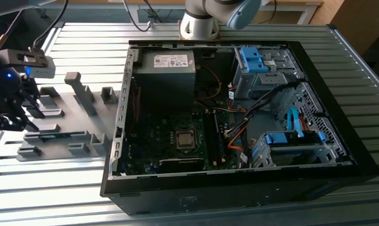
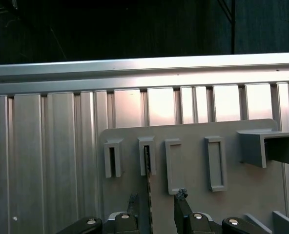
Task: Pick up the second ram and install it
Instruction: 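Pick up the second ram and move it above second insertion slot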
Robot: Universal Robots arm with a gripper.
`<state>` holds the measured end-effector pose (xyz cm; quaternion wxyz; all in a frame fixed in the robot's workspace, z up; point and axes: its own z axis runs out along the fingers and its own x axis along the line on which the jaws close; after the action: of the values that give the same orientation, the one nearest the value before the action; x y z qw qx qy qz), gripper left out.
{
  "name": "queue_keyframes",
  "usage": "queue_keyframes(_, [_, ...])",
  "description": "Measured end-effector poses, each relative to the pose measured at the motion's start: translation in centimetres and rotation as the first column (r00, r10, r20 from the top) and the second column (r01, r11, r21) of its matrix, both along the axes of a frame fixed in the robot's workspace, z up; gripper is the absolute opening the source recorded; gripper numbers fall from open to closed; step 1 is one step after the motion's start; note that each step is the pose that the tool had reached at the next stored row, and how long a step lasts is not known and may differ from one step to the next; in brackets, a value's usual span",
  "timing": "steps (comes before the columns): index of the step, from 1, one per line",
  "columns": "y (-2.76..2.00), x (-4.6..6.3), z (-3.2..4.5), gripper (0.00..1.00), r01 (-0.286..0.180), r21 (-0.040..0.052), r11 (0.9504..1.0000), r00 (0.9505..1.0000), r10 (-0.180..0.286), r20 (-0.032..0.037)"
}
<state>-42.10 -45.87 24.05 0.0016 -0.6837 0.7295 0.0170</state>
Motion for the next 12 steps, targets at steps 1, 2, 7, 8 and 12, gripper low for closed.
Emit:
queue_keyframes(1, [-0.02, 0.0, -0.1, 0.41, 0.0, 0.0, 1.0, 1.0, 0.0, 0.0001])
queue_keyframes(2, [-0.02, 0.0, -0.21, 0.41, 0.0, 0.0, 1.0, 1.0, 0.0, 0.0003])
queue_keyframes(7, [-0.04, 0.01, -0.62, 0.41, -0.002, 0.0, 1.0, 1.0, 0.002, 0.0036])
queue_keyframes(8, [-0.04, 0.01, -0.69, 0.41, -0.002, 0.0, 1.0, 1.0, 0.002, 0.004])
queue_keyframes(12, [-0.04, 0.0, -1.02, 0.41, -0.002, 0.0, 1.0, 1.0, 0.002, 0.0043])
